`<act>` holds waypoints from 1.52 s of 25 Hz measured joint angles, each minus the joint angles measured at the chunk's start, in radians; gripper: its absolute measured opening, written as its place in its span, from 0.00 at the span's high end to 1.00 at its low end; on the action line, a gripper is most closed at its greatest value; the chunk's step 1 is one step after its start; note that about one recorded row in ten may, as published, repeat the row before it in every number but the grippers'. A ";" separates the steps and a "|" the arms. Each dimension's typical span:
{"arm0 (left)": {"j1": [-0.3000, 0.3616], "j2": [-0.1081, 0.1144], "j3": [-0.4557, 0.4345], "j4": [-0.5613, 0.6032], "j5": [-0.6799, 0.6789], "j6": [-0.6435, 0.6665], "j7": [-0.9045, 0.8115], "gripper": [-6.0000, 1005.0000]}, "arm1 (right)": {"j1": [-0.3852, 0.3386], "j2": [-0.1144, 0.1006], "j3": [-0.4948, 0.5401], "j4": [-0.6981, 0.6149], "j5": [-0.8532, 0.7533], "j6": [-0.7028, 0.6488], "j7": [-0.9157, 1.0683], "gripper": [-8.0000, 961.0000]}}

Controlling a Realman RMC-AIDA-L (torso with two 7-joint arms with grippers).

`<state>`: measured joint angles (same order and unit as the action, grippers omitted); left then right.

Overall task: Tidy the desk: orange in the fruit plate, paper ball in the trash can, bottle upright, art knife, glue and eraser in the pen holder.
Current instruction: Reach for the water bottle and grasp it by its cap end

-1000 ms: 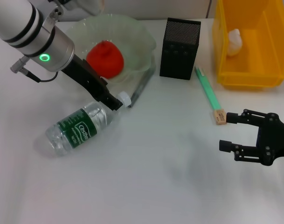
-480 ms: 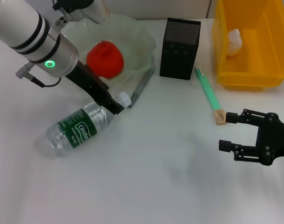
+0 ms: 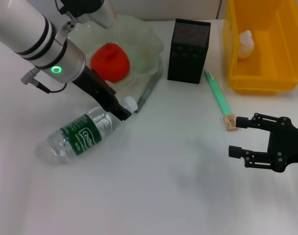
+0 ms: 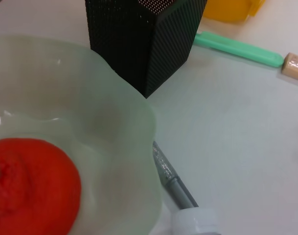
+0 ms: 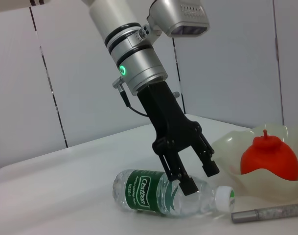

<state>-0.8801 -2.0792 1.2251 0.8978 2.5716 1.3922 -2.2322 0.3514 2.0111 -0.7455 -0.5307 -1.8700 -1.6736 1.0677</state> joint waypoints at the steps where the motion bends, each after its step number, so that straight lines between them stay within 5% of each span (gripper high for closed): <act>1: 0.000 0.000 0.000 0.000 0.000 0.000 0.000 0.21 | 0.000 0.000 0.000 0.000 0.000 0.000 0.000 0.19; 38: -0.002 -0.001 0.203 -0.104 -0.147 -0.130 0.011 0.21 | 0.001 0.000 0.000 0.003 0.000 0.000 0.000 0.19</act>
<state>-0.8816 -2.0801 1.4284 0.7938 2.4246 1.2625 -2.2211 0.3526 2.0110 -0.7455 -0.5277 -1.8696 -1.6735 1.0676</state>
